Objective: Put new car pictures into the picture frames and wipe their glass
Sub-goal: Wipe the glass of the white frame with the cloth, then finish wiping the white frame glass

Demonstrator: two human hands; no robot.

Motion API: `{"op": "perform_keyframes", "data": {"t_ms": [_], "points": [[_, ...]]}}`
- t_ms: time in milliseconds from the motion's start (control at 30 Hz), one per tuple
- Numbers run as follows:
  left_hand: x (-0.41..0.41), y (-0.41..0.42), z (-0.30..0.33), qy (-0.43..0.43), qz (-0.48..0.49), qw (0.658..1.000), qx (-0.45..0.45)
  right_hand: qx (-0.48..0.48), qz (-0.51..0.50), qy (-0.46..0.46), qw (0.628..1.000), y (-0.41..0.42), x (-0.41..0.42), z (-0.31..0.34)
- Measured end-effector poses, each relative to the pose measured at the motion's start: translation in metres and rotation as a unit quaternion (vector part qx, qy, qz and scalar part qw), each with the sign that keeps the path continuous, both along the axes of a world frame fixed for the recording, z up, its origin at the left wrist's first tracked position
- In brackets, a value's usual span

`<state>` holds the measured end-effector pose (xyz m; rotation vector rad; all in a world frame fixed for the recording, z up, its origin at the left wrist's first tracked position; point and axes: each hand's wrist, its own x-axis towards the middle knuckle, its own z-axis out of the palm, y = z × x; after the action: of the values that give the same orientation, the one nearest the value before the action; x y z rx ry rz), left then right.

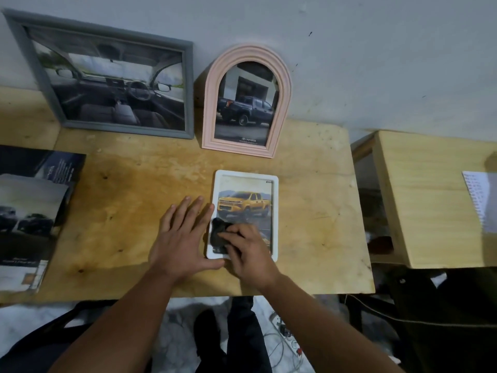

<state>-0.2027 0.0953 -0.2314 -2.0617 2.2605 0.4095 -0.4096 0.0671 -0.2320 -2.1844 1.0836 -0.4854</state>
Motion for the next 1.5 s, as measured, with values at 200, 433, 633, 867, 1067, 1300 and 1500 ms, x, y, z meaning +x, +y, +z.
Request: {"op": "perform_keyframes", "data": {"t_ms": [200,433,633,867,1067,1300,1500], "points": [[-0.002,-0.001,0.005,0.003,0.0,1.0,-0.001,0.302,-0.191,-0.168,0.919,-0.031,-0.02,0.061],[-0.004,-0.003,0.014,0.016,0.008,0.999,0.043,0.472,-0.405,-0.353,0.699,-0.037,-0.124,0.095],[-0.013,-0.009,0.036,0.04,0.036,0.995,0.089,0.354,-0.357,0.014,0.864,-0.033,-0.17,0.073],[-0.042,-0.025,0.07,0.173,0.242,0.951,0.086,0.132,-0.328,0.152,0.923,-0.021,-0.143,0.091],[-0.056,-0.039,0.061,0.29,0.359,0.877,0.135,0.401,-0.279,-0.017,0.873,-0.064,-0.075,0.079],[-0.072,-0.038,0.059,0.343,0.393,0.845,0.117,0.355,-0.295,-0.071,0.884,-0.078,-0.067,0.078],[-0.128,-0.088,0.1,0.411,0.335,0.846,0.066,0.214,-0.392,-0.131,0.885,-0.113,-0.117,0.099]]}}
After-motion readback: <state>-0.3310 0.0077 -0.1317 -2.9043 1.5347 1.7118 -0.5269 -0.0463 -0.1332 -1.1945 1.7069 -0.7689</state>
